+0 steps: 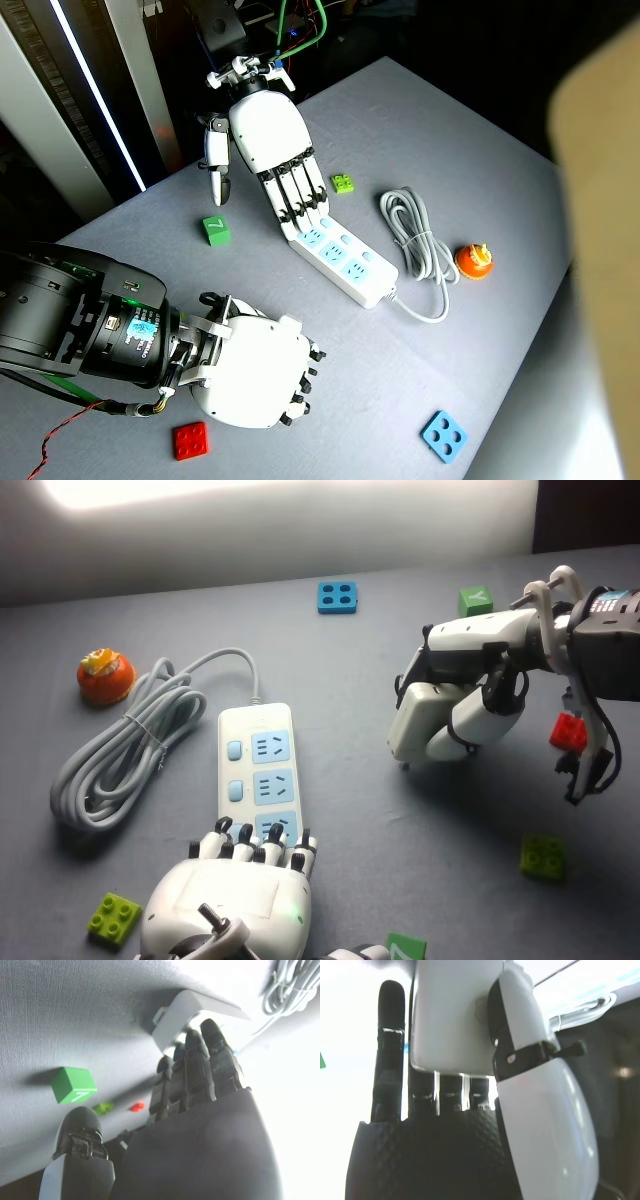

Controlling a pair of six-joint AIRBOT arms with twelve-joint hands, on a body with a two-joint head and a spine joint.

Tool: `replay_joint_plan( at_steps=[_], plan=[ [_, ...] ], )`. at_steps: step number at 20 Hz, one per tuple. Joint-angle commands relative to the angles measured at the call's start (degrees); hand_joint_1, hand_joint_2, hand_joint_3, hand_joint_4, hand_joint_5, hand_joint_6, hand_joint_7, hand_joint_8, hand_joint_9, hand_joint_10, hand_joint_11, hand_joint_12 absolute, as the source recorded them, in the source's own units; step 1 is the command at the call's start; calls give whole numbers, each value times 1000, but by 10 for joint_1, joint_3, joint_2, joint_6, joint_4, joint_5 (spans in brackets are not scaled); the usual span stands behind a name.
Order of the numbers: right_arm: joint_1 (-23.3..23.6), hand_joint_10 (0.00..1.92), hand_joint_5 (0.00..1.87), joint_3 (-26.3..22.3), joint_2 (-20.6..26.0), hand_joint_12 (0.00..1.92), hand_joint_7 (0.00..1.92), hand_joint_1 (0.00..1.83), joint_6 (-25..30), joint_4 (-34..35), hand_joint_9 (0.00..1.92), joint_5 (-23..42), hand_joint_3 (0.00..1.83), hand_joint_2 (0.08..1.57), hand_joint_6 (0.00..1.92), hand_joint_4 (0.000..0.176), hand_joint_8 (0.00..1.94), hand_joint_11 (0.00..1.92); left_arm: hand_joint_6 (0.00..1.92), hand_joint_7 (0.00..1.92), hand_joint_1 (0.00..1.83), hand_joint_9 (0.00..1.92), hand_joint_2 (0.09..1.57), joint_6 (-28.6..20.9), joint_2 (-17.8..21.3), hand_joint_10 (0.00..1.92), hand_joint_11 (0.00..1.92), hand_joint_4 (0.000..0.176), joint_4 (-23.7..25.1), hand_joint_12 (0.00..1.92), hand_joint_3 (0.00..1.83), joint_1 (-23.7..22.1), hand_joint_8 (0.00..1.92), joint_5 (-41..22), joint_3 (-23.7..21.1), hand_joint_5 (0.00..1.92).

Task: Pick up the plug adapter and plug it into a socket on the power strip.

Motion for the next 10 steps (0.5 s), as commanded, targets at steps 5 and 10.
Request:
replay_joint_plan(
  at_steps=[5,10],
  plan=[
    [10,1139,874,1,13,1417,1001,1268,8,5,874,39,0,1138,991,0,1107,738,4,106,33,93,1235,2,5,3,0,0,17,294,0,1,4,-30,-3,86],
    [36,1064,896,-11,36,1474,1012,1247,-12,5,893,30,1,1133,957,0,1134,692,1,105,0,95,1241,2,7,1,0,0,17,297,1,0,1,-30,-4,76]
  ],
)
